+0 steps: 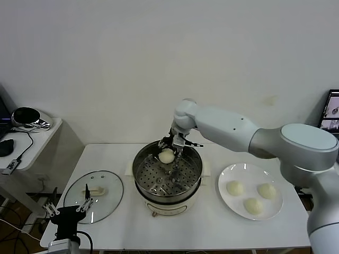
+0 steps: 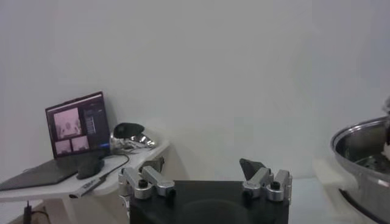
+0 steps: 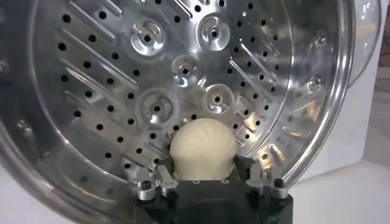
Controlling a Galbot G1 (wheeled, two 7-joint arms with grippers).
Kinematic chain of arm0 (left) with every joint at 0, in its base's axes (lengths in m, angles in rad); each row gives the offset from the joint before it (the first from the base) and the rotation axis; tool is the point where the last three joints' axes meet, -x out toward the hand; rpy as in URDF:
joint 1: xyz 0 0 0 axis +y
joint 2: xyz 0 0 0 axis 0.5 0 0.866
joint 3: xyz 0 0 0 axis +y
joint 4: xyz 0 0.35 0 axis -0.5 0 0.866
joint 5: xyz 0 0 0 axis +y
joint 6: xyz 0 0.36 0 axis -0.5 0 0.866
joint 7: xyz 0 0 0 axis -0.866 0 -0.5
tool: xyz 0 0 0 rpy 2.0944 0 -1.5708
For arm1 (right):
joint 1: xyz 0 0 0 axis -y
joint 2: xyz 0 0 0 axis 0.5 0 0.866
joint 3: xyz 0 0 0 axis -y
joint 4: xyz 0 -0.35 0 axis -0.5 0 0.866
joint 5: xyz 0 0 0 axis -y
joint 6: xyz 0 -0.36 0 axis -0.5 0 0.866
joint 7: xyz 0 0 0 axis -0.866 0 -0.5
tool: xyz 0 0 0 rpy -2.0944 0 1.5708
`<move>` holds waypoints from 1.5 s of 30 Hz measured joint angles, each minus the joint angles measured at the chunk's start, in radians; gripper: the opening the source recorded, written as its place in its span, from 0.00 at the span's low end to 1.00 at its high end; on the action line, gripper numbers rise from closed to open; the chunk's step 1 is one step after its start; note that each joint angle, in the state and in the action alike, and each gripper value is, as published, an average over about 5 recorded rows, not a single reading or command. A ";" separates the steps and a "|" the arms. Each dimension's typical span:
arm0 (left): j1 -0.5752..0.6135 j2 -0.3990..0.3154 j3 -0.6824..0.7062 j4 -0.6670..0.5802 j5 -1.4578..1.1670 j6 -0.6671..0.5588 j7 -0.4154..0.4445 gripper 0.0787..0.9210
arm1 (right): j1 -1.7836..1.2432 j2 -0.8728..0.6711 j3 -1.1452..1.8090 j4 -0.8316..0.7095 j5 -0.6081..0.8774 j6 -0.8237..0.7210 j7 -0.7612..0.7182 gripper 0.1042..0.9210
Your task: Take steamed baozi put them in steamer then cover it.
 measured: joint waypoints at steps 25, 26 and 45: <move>-0.005 0.020 0.003 -0.023 -0.004 0.012 0.003 0.88 | 0.421 -0.414 -0.217 0.486 0.547 -0.605 -0.190 0.88; -0.006 0.021 0.006 -0.023 -0.004 0.012 0.003 0.88 | 0.429 -0.447 -0.227 0.510 0.556 -0.637 -0.190 0.88; -0.021 0.025 -0.003 -0.008 0.001 0.019 0.006 0.88 | 0.101 -0.832 -0.082 0.647 0.479 -0.905 -0.167 0.88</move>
